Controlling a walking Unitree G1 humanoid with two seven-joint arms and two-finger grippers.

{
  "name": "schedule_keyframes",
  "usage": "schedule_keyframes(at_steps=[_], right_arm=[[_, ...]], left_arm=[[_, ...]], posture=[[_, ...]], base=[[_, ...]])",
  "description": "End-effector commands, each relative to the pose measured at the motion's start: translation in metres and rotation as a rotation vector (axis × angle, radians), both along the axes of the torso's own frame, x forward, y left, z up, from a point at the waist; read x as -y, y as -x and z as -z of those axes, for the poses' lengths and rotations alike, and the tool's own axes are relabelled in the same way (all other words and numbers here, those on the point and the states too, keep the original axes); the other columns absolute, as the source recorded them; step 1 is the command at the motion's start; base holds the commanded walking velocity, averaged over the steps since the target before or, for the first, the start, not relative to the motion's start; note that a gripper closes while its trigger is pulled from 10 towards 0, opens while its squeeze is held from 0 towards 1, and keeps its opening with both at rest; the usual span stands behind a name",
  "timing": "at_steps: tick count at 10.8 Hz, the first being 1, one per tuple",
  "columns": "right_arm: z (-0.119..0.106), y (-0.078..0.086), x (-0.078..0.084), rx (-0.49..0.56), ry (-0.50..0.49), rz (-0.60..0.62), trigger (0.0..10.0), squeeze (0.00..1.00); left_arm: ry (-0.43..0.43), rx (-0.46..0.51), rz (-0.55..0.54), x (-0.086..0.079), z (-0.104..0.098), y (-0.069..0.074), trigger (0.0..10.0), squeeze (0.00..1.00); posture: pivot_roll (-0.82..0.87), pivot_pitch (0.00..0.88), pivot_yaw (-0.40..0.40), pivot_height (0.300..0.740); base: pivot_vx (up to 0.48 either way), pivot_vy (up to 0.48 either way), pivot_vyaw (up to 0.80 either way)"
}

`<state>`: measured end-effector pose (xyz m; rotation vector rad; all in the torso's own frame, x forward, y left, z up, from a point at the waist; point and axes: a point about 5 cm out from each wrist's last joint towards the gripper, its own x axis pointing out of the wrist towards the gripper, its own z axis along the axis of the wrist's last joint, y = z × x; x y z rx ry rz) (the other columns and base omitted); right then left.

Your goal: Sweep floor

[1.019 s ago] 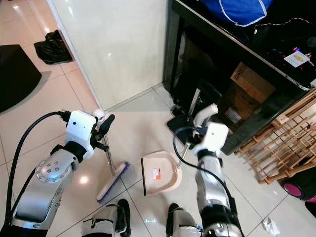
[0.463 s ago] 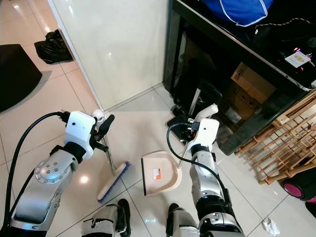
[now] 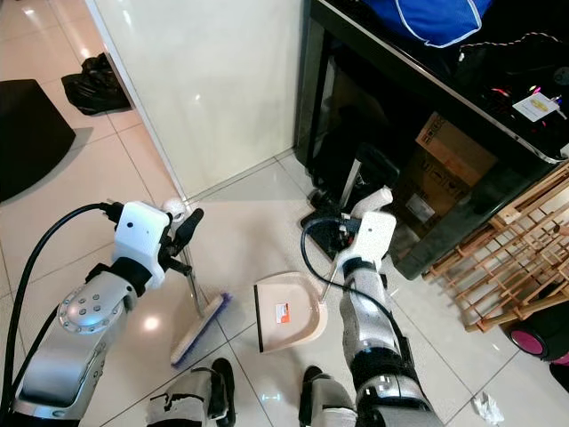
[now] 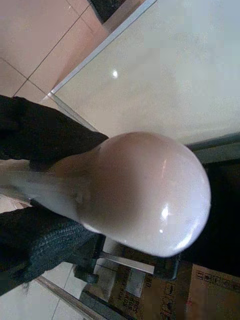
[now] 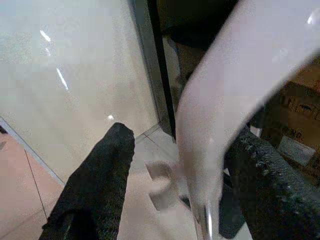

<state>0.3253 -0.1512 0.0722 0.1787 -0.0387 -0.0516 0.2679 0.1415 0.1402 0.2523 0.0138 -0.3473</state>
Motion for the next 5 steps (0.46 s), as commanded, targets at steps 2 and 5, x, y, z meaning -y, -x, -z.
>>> schedule_keyframes(at_steps=[2,5], right_arm=[[0.0034,0.0000,0.0017,-0.015,-0.022,0.019,10.0,0.00],[0.0023,-0.0033,0.0017,-0.017,-0.024,0.020,10.0,0.00]], left_arm=[[-0.010,0.028,0.006,-0.0012,-0.0074,0.0030,10.0,0.00],[-0.015,0.023,0.008,-0.0019,-0.0085,0.0050,10.0,0.00]], posture=[[0.09,0.234,0.016,0.740],[0.10,0.238,0.018,0.740]], base=[[0.000,0.000,0.00],[0.000,0.000,0.00]])
